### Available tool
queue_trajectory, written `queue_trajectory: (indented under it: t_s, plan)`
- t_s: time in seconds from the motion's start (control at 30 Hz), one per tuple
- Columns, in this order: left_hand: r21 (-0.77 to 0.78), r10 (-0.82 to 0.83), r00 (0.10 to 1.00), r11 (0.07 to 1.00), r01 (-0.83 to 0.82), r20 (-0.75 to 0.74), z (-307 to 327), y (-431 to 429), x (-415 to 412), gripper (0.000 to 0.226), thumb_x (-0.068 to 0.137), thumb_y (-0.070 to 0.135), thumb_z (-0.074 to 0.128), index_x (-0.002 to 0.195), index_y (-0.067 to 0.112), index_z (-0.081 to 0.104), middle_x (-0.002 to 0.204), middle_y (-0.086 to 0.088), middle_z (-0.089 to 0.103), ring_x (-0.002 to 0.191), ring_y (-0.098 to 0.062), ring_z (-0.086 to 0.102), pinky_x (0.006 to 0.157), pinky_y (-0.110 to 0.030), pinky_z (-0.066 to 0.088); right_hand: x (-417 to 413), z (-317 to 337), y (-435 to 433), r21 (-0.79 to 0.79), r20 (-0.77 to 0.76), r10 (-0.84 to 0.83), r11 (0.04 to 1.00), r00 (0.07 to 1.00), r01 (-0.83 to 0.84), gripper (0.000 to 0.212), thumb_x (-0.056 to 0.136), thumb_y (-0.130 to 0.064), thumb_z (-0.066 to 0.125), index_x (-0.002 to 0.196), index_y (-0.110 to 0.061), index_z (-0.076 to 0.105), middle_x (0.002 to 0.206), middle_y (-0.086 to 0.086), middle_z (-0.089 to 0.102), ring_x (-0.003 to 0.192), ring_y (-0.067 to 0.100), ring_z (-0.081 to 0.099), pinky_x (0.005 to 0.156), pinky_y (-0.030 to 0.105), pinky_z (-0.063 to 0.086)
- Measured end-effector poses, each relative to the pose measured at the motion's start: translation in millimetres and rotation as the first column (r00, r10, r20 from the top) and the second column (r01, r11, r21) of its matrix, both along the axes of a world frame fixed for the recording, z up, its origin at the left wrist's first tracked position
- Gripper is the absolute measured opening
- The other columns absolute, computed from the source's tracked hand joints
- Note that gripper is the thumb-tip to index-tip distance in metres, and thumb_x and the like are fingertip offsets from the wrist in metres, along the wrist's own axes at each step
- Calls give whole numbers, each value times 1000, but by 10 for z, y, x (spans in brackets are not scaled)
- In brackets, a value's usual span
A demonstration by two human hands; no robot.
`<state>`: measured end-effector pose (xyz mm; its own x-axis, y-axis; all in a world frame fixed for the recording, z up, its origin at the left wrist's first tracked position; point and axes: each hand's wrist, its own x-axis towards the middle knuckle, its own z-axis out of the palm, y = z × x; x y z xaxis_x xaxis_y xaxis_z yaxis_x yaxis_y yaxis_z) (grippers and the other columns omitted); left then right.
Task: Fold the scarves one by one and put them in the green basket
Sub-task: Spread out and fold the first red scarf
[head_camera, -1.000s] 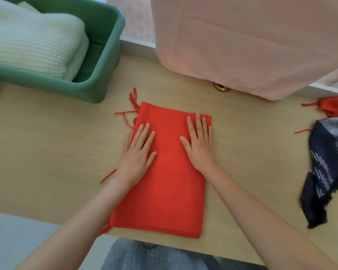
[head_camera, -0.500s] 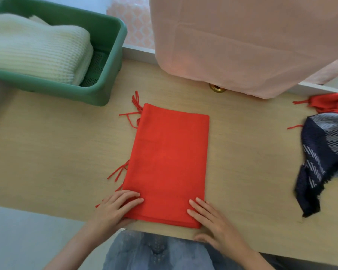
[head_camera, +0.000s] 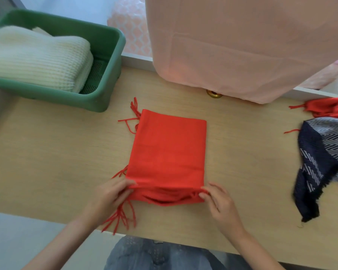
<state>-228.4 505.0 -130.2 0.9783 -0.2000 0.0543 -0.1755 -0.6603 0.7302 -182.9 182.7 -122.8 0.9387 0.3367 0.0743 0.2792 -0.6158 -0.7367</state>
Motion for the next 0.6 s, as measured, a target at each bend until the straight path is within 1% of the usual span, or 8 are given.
queue_trajectory:
  t_s: [0.1, 0.2, 0.27, 0.33, 0.4, 0.43, 0.53, 0.6]
  plan:
    - [-71, 120, 993, 990, -121, -10, 305, 30, 605, 17, 88, 36, 57, 100, 29, 66, 94, 42, 59, 79, 23, 52, 72, 1, 37, 553, 238, 180, 60, -107, -153, 985, 982, 160, 48, 91, -51, 49, 104, -10, 70, 92, -3, 66, 86, 12, 57, 78, 23, 43]
    - [-58, 209, 976, 975, -212, -64, 421, 55, 1344, 18, 88, 20, 68, 106, 15, 70, 92, 24, 67, 81, 14, 57, 74, -4, 38, 1229, 328, 387, 38, -120, -264, 962, 957, 270, 35, 97, -35, 50, 107, -8, 68, 88, 1, 67, 78, 15, 56, 70, 30, 39]
    - [-35, 305, 942, 949, -313, -137, 385, 46, 1783, 25, 91, 20, 64, 115, 13, 66, 106, 3, 68, 94, -3, 60, 81, -13, 40, 1605, 245, 488, -1, -161, -346, 936, 924, 351, 35, 100, -34, 44, 109, -8, 66, 97, 8, 68, 89, 23, 60, 73, 32, 40]
    - [16, 430, 886, 901, -434, -174, 315, -30, 2041, 37, 96, 27, 55, 129, 11, 55, 120, -5, 61, 107, -17, 56, 93, -26, 41, 1827, 59, 544, -57, -196, -429, 903, 882, 427, 38, 102, -36, 38, 110, -7, 62, 102, 9, 64, 99, 26, 58, 76, 32, 39]
    - [109, 524, 850, 849, -517, -59, 265, -151, 2049, 42, 99, 28, 49, 135, 7, 48, 129, -12, 54, 120, -27, 49, 104, -36, 36, 1856, -119, 571, -104, -222, -471, 882, 853, 460, 44, 102, -39, 34, 124, -6, 55, 123, 12, 56, 119, 28, 49, 95, 34, 37]
    - [145, 529, 847, 835, -531, 55, 243, -231, 1975, 42, 98, 26, 49, 135, 6, 48, 133, -15, 51, 125, -29, 45, 107, -38, 32, 1806, -179, 579, -138, -211, -465, 885, 860, 445, 49, 102, -40, 33, 134, -6, 47, 138, 14, 47, 132, 28, 38, 108, 34, 28]
    - [271, 274, 913, 894, -358, 303, 111, -523, 1612, 44, 94, 26, 49, 133, 8, 53, 141, -14, 49, 136, -29, 37, 113, -43, 24, 1504, -256, 593, -196, -14, -330, 926, 944, 321, 62, 100, -45, 31, 149, -8, 27, 157, 13, 20, 145, 24, 14, 118, 29, 5]
    - [421, 37, 968, 896, -143, 250, -100, -643, 1374, 50, 94, 34, 44, 139, 14, 49, 148, -8, 43, 141, -25, 30, 116, -46, 19, 1336, -343, 595, -288, 78, -180, 938, 981, 195, 65, 97, -49, 26, 151, -13, 21, 160, 10, 10, 147, 24, 5, 120, 34, 4]
